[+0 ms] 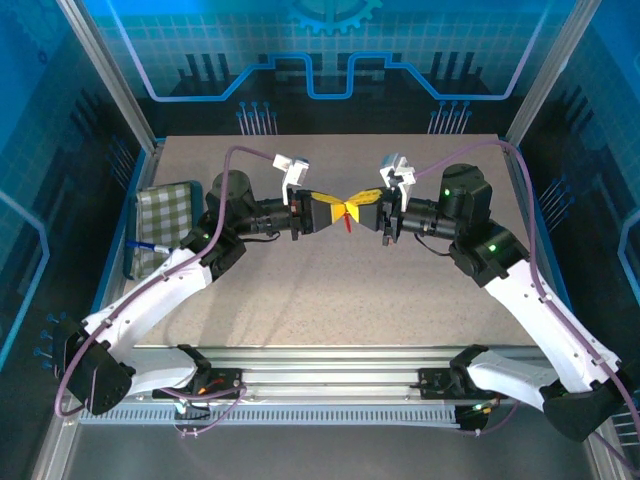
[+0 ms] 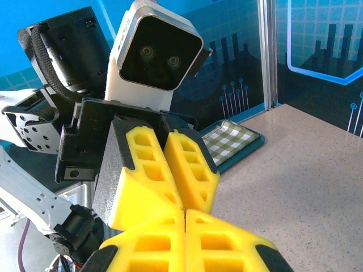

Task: Remove the keys from the keyring

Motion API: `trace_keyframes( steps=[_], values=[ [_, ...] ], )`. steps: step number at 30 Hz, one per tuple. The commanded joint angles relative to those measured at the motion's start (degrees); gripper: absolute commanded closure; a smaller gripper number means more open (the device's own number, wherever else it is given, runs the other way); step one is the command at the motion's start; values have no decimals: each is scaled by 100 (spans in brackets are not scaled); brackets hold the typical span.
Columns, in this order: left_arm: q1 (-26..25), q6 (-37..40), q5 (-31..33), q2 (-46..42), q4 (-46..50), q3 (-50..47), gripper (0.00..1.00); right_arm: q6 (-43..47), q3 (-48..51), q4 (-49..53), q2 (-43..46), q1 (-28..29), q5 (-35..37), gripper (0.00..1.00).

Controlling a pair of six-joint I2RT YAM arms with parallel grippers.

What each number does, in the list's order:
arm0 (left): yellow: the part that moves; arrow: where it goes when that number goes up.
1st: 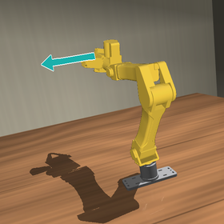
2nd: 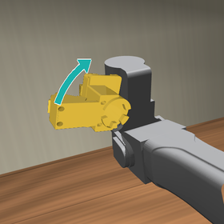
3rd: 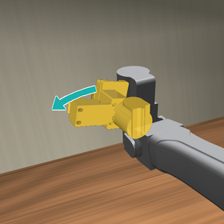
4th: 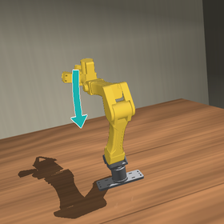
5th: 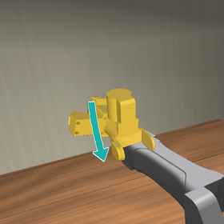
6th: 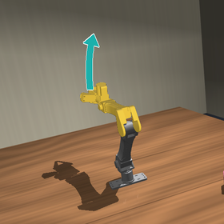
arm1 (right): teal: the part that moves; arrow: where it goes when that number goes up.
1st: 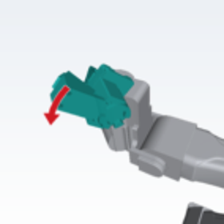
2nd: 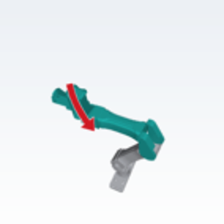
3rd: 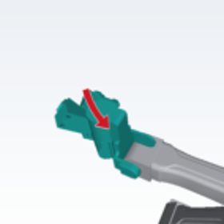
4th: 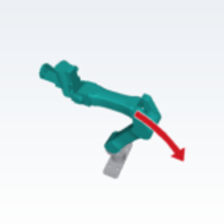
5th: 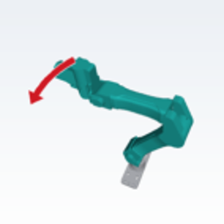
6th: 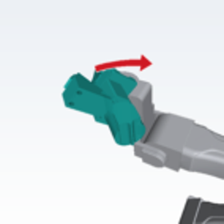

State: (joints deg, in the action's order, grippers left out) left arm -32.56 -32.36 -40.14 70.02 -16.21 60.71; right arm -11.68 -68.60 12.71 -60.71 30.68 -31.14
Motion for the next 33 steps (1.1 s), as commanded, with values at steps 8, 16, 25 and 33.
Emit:
trace_keyframes(
  steps=[8,16,25,33],
  values=[
    [-46,-294,104,24,-581,-44,73,-783,397,-1285,331,-133,-94,100],
    [-58,-473,12,167,-844,35,76,-1162,653,-1829,358,-137,-277,100],
    [-109,-535,-77,267,-997,64,88,-1215,697,-1966,310,-132,-367,100],
    [-128,-511,-84,242,-1041,38,100,-1149,734,-1838,339,-178,-297,99]
  ],
)
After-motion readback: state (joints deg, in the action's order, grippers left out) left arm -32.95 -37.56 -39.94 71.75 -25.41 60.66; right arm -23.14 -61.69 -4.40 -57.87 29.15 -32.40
